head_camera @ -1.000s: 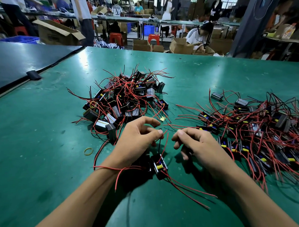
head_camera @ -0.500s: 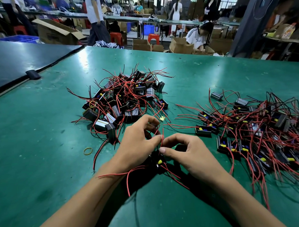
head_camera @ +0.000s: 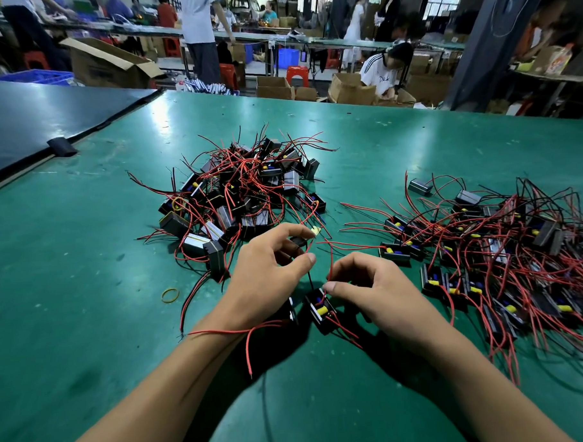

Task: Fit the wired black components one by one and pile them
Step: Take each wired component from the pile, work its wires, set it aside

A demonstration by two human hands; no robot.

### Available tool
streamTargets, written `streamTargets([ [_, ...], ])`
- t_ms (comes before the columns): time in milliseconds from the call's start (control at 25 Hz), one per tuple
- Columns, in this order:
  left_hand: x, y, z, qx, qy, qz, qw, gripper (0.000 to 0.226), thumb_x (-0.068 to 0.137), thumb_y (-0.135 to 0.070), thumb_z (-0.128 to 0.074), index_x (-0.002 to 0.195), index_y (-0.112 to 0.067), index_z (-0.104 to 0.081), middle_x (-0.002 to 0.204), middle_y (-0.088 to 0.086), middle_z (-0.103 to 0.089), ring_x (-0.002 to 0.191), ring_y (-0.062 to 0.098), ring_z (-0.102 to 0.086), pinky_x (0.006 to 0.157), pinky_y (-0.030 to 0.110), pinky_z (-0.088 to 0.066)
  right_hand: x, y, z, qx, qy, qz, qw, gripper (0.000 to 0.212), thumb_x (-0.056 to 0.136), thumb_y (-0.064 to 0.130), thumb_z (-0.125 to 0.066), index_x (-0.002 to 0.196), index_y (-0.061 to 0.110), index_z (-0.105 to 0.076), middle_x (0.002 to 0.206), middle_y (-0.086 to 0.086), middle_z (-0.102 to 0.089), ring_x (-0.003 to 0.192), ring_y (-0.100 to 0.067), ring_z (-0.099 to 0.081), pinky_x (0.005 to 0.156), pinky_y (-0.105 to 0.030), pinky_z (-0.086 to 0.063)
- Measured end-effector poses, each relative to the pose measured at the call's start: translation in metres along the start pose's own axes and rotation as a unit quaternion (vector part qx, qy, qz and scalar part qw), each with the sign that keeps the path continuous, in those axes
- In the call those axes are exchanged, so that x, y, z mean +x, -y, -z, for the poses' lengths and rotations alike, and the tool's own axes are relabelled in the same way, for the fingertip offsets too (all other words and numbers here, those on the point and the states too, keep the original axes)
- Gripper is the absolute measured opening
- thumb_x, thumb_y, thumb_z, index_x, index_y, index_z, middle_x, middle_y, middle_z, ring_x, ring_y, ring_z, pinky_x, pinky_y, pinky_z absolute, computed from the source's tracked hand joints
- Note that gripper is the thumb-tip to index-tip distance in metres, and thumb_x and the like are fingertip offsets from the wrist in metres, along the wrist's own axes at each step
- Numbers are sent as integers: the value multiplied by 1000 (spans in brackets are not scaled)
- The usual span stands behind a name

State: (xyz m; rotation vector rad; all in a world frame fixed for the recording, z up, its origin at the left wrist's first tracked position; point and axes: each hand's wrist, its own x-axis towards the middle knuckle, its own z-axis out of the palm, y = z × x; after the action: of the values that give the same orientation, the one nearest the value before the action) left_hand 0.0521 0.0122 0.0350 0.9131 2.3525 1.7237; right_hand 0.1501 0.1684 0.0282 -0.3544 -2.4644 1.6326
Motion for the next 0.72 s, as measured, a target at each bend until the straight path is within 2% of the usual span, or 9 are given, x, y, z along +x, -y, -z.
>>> streamTargets([
  [120,0,1,1,6,-2,-4,1000,22,86,-12,-70,104,-25,-69,79,1,-67,69,15,-60,64,15,-43,1,-1,3,12,5,1,1000,10,85,14,-77,89,17,-68,73,6,-64,65,-9,-57,60,-18,-44],
  [240,0,1,1,20,-1,-15,1000,21,87,-11,-68,101,-27,-70,78,-5,-63,65,5,-53,62,13,-40,2,-2,5,4,4,8,1000,10,85,12,-76,89,17,-68,74,7,-64,65,-6,-55,59,-15,-42],
  [400,0,1,1,54,-8,-47,997,21,86,-9,-68,99,-24,-70,101,-8,-62,90,2,-57,75,14,-42,1,-2,5,-3,-14,14,1000,11,86,11,-75,90,20,-69,76,10,-67,67,-8,-58,65,-22,-45],
  [480,1,0,1,62,-18,-63,996,17,84,-9,-72,97,-20,-72,107,-6,-58,99,-4,-52,81,7,-37,0,-1,3,-5,-28,16,999,13,87,11,-73,92,23,-69,81,11,-70,71,-14,-65,71,-30,-52],
  [600,1,-3,2,63,-49,-80,994,14,82,-11,-76,94,-18,-74,102,-6,-58,96,-5,-50,82,5,-34,-1,2,-1,5,-44,17,999,15,88,8,-71,90,23,-69,85,7,-74,76,-28,-69,74,-40,-56],
  [720,-1,-5,2,53,-46,-75,995,15,82,-15,-77,95,-22,-75,93,-11,-67,83,-4,-53,78,15,-41,-2,3,-5,26,-44,15,999,13,89,6,-70,90,20,-70,86,1,-75,72,-21,-68,73,-42,-58],
])
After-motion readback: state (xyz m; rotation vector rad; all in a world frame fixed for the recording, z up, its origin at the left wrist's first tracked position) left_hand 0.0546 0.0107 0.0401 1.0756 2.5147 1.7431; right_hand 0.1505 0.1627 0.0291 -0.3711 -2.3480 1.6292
